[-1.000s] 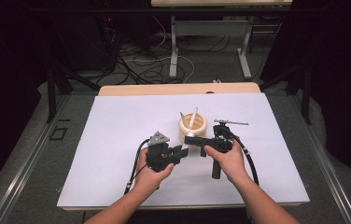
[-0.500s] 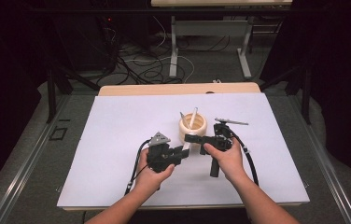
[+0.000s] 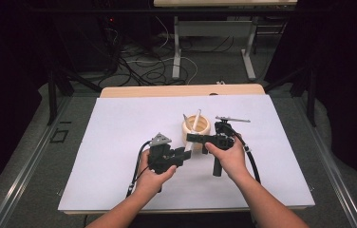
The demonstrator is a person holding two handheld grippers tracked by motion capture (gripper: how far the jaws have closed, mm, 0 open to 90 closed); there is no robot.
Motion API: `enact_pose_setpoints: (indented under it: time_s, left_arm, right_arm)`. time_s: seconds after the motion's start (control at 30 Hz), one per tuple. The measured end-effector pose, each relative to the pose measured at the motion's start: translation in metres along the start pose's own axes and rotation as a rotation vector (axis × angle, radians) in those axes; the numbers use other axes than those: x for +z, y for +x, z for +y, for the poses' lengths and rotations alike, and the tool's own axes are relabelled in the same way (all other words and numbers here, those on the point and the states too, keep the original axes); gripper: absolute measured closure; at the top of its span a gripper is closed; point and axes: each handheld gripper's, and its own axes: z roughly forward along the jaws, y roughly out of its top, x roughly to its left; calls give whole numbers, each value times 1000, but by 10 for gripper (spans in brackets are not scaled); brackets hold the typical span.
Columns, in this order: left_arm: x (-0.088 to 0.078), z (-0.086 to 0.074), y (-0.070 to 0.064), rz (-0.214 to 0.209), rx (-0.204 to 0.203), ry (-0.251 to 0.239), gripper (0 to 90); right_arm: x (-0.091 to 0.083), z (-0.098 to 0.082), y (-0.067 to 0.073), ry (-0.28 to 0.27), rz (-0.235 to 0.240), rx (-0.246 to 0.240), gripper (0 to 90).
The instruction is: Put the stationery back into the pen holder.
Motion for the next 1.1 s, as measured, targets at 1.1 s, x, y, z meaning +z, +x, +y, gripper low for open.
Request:
enact_pose_setpoints:
  time_s: [1.1]
  left_arm:
    - [-3,2,26,95,-11,3,428]
  right_arm:
    - [2,57,12,-80,-139,-169,669]
